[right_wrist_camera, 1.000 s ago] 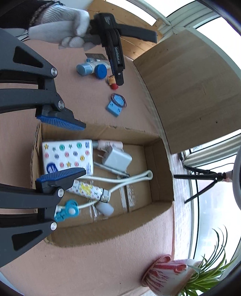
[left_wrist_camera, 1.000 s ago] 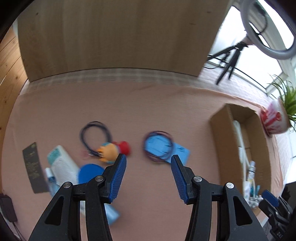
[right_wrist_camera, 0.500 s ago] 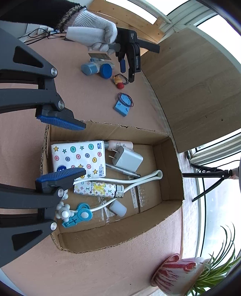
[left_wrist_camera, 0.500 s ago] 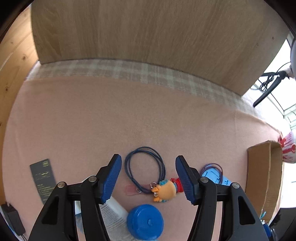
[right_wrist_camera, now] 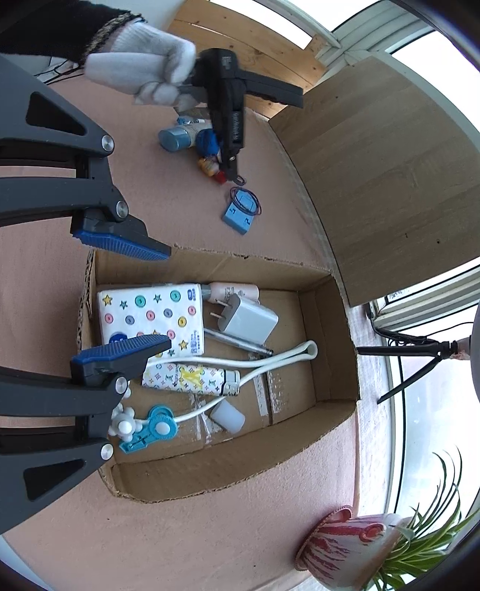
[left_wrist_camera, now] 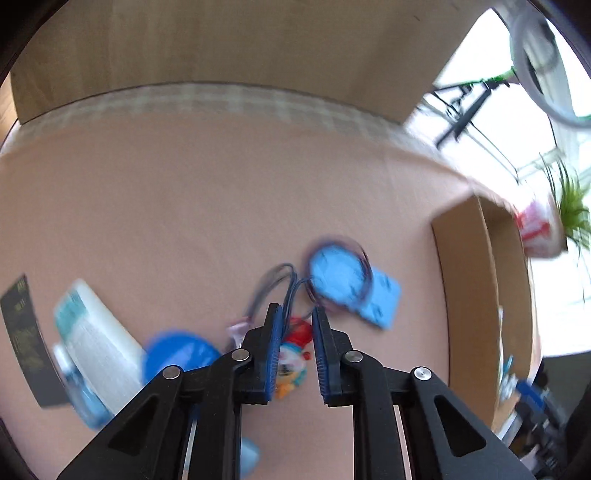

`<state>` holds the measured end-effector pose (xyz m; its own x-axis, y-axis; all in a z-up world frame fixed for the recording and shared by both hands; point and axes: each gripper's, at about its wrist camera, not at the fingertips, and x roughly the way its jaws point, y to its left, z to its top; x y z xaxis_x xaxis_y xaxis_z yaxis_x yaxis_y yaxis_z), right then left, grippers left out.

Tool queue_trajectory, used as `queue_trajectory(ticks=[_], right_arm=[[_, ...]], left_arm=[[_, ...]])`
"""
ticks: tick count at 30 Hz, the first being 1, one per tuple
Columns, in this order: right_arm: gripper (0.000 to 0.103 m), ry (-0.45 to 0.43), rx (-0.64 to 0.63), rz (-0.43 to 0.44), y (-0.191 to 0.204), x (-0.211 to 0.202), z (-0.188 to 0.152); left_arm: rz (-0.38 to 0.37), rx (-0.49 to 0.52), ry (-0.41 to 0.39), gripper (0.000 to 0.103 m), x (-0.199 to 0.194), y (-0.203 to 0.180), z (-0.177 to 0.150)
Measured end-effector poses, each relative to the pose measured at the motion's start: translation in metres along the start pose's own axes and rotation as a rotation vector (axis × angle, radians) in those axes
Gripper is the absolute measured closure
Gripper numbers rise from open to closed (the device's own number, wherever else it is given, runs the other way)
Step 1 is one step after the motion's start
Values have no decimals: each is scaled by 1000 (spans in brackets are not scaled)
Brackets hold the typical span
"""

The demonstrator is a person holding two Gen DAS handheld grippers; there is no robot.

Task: Organize objects
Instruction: 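Move the left tool to the dark cable by the toy and grasp it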

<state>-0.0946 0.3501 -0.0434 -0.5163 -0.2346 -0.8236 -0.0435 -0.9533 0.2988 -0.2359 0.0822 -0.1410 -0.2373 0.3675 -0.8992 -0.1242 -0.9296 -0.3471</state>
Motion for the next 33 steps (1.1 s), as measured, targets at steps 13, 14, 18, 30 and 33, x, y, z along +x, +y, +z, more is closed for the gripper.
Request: queue_trajectory(ticks=[13, 14, 18, 30, 33], right_arm=[[65, 28, -31, 33, 22, 3, -13], [65, 33, -35, 38, 24, 4, -15], [65, 52, -49, 57, 34, 7, -23], [60, 12, -141, 40, 69, -2, -35], [60, -19, -208, 16, 85, -10, -39]], left_arm=[[-131, 38, 28, 88, -20, -31, -106], [-133, 38, 26, 88, -23, -32, -114], [-132, 12, 20, 87, -40, -25, -144], [83, -77, -130, 67, -90, 23, -171], [55, -99, -135, 66, -90, 27, -167]])
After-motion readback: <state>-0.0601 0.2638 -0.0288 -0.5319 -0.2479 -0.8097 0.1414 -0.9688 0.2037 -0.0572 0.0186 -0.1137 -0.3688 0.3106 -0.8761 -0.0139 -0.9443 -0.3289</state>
